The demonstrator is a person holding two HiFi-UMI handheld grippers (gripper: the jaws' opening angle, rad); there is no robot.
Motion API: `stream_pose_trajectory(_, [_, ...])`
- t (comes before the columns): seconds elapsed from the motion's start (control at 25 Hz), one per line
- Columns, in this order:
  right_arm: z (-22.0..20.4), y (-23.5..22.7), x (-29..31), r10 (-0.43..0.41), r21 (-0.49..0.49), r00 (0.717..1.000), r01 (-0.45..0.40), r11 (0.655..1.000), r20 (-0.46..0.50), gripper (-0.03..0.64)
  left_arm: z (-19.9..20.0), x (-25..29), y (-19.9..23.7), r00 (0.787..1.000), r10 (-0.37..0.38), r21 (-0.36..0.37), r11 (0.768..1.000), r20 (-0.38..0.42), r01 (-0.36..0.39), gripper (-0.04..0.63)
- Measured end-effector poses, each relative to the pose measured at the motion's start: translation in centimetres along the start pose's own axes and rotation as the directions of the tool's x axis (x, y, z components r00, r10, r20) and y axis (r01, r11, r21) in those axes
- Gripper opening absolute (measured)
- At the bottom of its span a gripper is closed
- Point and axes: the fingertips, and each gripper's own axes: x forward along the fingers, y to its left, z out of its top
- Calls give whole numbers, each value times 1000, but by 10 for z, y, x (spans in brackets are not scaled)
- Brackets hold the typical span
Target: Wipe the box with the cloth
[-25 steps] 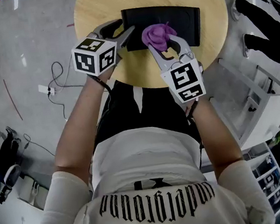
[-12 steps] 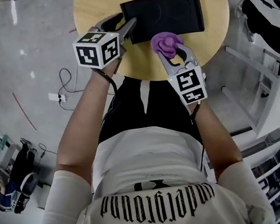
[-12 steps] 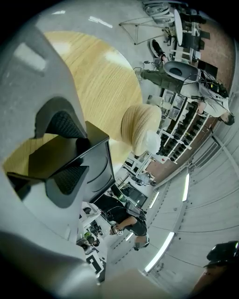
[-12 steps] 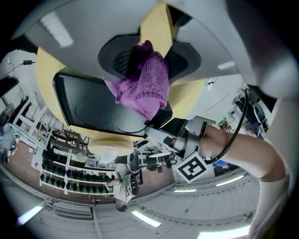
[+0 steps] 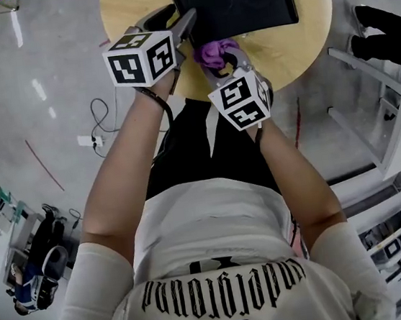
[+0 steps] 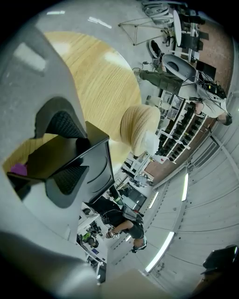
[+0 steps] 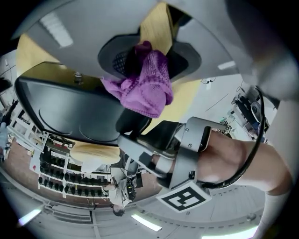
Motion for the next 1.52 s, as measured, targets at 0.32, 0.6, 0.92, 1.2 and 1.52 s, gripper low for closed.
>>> stream_pose_trajectory(0.32, [1, -2, -5, -4, -11, 1000, 4, 1000, -5, 130, 1, 3, -2, 1000, -3, 16, 1000, -5, 3, 201])
stream_pose_trajectory(0.6, [-7, -63, -56, -88, 101, 996, 85, 991, 26, 130, -1, 4, -6, 1000, -5, 33, 999, -14, 5, 202])
stream_pose_trajectory(0.92, [-54, -178, -112, -286, 213, 958, 284, 935, -21, 130, -3, 4, -6, 1000, -7, 45, 999, -30, 8, 206])
stream_pose_trajectory(1.2, [-76, -225, -121, -336, 256, 939, 342, 904, -70, 129, 2, 6, -8, 999, -3, 47, 999, -39, 4, 206])
stream_pose_trajectory(1.52, [-70, -185, -87, -255, 281, 964, 267, 922, -81, 127, 0, 7, -6, 999, 7, 45, 999, -36, -6, 206])
